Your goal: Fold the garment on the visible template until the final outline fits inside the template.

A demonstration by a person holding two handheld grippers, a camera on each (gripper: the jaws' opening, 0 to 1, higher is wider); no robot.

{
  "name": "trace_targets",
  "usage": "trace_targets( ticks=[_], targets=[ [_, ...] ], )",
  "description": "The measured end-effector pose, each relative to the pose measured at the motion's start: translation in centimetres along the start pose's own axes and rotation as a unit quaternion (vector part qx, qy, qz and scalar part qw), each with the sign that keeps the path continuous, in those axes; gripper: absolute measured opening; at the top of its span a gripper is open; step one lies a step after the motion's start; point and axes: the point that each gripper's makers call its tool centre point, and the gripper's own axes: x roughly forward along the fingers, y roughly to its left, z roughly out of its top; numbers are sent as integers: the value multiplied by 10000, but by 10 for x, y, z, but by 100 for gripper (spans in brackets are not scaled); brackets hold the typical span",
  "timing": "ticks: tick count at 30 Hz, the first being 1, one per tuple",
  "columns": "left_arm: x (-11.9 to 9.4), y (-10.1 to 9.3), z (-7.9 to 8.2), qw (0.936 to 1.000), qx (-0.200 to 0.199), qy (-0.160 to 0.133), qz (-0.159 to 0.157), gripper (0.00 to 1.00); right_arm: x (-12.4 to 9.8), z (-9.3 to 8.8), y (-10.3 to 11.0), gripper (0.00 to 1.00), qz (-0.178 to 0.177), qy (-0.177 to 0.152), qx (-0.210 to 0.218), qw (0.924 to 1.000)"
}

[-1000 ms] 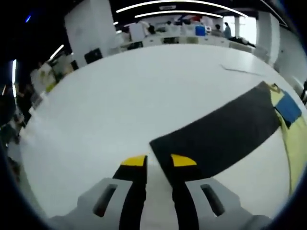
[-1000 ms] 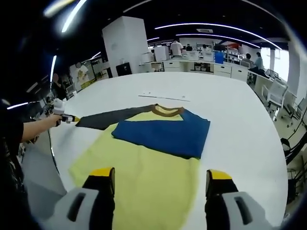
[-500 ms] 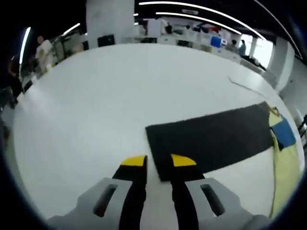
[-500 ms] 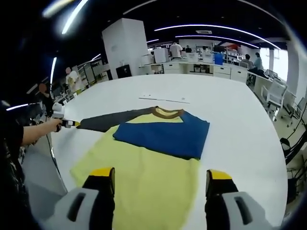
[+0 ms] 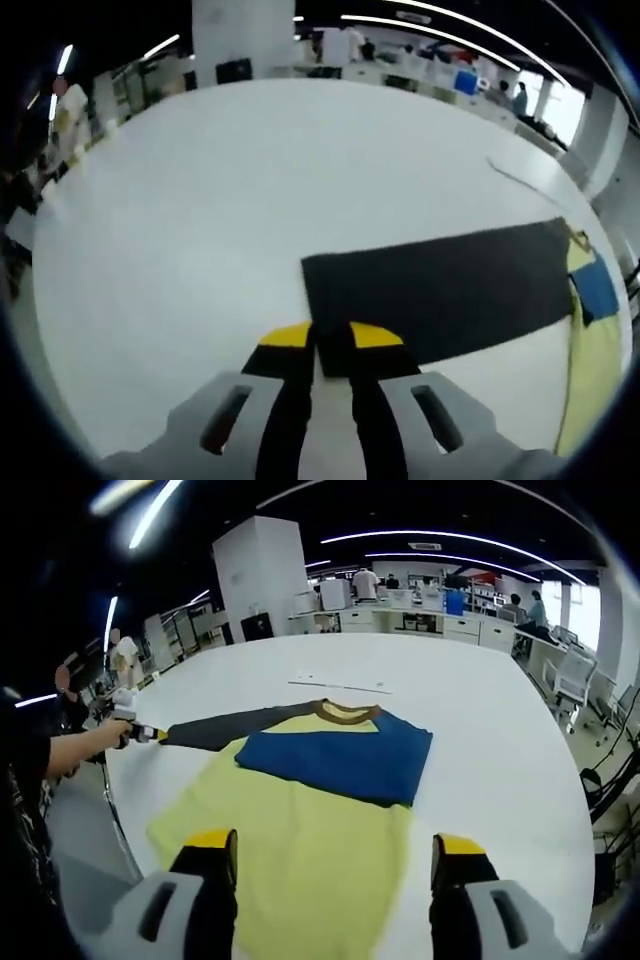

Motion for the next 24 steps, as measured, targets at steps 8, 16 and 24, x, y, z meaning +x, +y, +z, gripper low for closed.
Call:
trace_targets(
  ticks=[8,16,24],
  targets=[
    [7,2,1,10000,-68,23,-47,3,-2,-7,2,83,42,108,-21,9999],
    [-4,-7,4,9998,145,-136,-81,1,-5,-5,10,87,163,36,-47,9998],
    [-19,-24,29,9972,354,-559,-337,1,-9,-3,13,87,197,-24,-93,9998]
  ],
)
